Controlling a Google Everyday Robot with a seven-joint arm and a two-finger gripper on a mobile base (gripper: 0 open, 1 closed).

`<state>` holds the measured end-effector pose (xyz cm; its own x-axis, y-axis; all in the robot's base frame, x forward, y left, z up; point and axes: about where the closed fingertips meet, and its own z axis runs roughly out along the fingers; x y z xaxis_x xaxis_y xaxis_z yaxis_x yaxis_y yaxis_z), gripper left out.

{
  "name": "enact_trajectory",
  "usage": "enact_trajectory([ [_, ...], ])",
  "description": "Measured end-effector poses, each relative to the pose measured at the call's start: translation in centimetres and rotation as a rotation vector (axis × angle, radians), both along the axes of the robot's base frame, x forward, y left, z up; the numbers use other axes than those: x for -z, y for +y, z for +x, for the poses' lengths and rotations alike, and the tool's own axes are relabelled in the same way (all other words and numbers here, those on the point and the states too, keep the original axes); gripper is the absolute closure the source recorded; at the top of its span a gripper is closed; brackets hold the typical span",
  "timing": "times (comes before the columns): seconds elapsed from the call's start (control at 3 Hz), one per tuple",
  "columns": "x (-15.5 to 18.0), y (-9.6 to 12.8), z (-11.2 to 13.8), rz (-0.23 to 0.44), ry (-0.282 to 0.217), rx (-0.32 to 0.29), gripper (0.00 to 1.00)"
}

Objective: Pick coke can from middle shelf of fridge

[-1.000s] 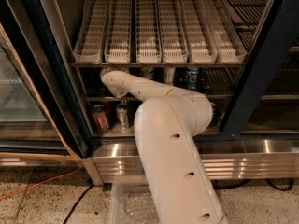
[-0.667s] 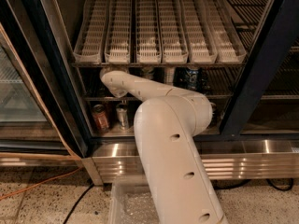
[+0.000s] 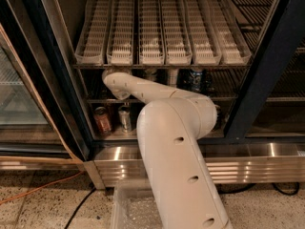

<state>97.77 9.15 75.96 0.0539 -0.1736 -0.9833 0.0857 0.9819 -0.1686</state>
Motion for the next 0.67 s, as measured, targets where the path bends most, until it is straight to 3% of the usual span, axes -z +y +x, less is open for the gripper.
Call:
enact_trajectory([
  [0.67,-0.6,0.7,-4.8,0.047,-0.009,-0.065,1.00],
])
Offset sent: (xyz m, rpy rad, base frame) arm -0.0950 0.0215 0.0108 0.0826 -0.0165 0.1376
